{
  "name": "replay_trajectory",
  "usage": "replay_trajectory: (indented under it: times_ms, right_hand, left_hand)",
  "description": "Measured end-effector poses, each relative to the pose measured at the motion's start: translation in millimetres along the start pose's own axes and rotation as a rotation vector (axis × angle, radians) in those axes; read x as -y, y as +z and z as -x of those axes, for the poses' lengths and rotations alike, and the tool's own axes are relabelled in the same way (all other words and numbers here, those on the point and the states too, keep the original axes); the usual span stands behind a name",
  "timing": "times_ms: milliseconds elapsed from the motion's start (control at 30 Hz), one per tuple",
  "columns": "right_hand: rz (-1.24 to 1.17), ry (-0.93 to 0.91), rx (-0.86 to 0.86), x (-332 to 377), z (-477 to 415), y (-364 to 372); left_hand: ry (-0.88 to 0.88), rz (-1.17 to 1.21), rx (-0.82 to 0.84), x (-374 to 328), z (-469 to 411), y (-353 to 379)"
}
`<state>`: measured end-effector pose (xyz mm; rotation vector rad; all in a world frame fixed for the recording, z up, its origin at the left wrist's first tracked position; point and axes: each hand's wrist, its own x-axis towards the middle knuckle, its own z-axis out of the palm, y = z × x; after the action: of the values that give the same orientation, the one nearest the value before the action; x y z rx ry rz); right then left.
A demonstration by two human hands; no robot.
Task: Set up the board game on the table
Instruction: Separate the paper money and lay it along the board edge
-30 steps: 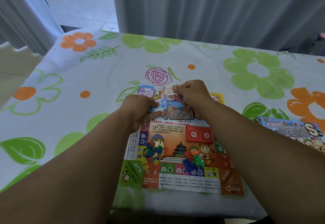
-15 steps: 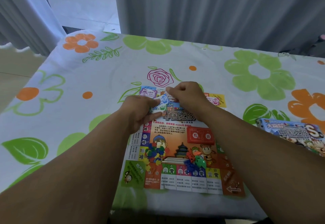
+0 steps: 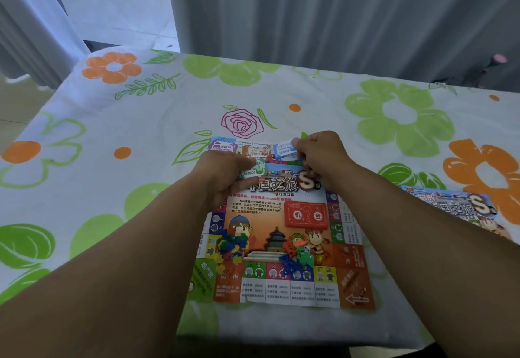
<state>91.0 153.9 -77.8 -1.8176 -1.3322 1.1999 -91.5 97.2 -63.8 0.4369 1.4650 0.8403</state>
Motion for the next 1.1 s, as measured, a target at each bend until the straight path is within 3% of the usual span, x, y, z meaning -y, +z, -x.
replay_trajectory:
  times_ms: [433, 700, 967, 1100]
  right_hand:
    - [0.226, -0.023, -0.120, -9.9, -8.4, -11.1]
    - [0.113, -0.174, 0.289, 14.4, 26.6, 9.9]
    - [0.090, -0.132, 0.423, 23.5, 35.4, 24.8]
    - [0.086, -0.120, 0.376, 24.4, 36.5, 29.7]
  left_hand:
    - [0.000, 0.018, 0.017, 2.0, -4.5, 7.3]
    - [0.049, -0.029, 0.082, -0.2, 3.5, -3.8]
    - [0.037, -0.003, 0.076, -4.6, 15.0, -25.4]
    - [0.009, -0.013, 0.059, -6.3, 17.1, -39.1]
